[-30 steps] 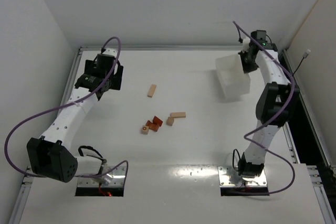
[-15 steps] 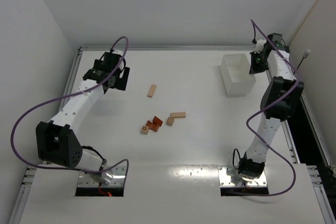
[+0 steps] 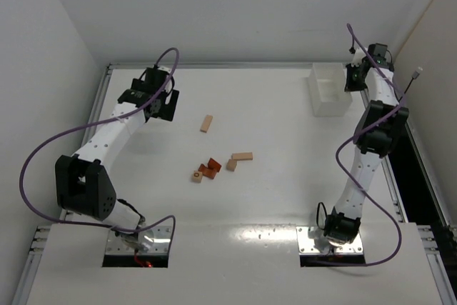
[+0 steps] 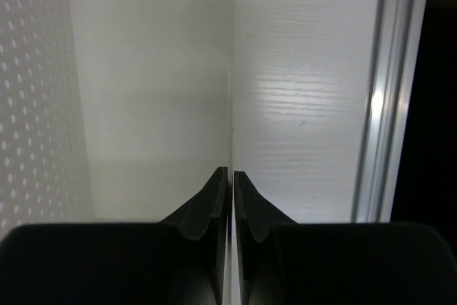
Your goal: Build the wood block tower
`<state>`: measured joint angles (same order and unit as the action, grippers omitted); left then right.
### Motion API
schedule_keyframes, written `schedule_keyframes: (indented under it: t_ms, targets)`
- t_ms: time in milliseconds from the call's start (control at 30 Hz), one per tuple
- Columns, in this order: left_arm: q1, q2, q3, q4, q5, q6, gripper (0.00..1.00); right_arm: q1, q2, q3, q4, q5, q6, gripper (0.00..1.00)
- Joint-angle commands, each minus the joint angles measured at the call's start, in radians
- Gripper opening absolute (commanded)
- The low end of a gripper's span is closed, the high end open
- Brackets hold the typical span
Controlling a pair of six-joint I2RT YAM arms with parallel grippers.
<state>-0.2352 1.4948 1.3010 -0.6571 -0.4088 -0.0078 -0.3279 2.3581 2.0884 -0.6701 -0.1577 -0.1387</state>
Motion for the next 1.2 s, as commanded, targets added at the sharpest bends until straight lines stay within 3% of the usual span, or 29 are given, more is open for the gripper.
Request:
schedule_keyframes:
  t_ms: [0,100,133,167,200,333,567,633,833,967,1067,1167]
  targets:
    - [-0.007,0.019,0.049,0.016,-0.01,0.008,0.99,-0.02,0.024,0.053,0.052,0.021,-0.015,0.07]
    - [-0.007,0.028,0.061,0.016,-0.01,0.008,0.99,-0.029,0.024,0.044,0.043,0.008,-0.015,0.22]
    - [-0.007,0.039,0.073,0.016,-0.01,0.008,0.99,-0.03,0.024,0.035,0.043,-0.002,-0.015,0.34]
    - [-0.007,0.039,0.073,0.016,-0.001,0.008,0.99,-0.03,0.014,0.035,0.031,-0.023,-0.015,0.39]
    - [-0.007,0.039,0.073,0.016,-0.001,0.008,0.99,-0.04,0.001,0.035,0.021,-0.064,-0.025,0.52]
    - [-0.007,0.05,0.083,0.016,0.022,0.008,0.99,-0.04,-0.074,-0.019,0.012,-0.131,-0.036,0.67]
    - [-0.026,0.039,0.047,0.016,0.042,-0.011,0.99,-0.03,-0.36,-0.275,0.099,-0.255,-0.027,0.68]
    - [-0.026,0.028,0.018,0.016,0.054,-0.02,0.99,-0.02,-0.49,-0.446,0.142,-0.296,0.013,0.68]
    - [-0.035,-0.022,-0.025,0.016,0.067,-0.029,0.99,0.012,-0.733,-0.591,0.147,-0.362,0.025,0.68]
    - [-0.035,-0.042,-0.063,0.025,0.079,-0.061,0.99,0.12,-0.835,-0.654,0.0,-0.436,-0.056,0.67]
    - [-0.046,-0.065,-0.101,0.034,0.091,-0.08,0.99,0.35,-0.89,-0.729,-0.119,-0.47,-0.229,0.65]
    - [-0.046,-0.088,-0.126,0.034,0.091,-0.08,0.99,0.548,-0.966,-0.83,-0.122,-0.425,-0.333,0.63]
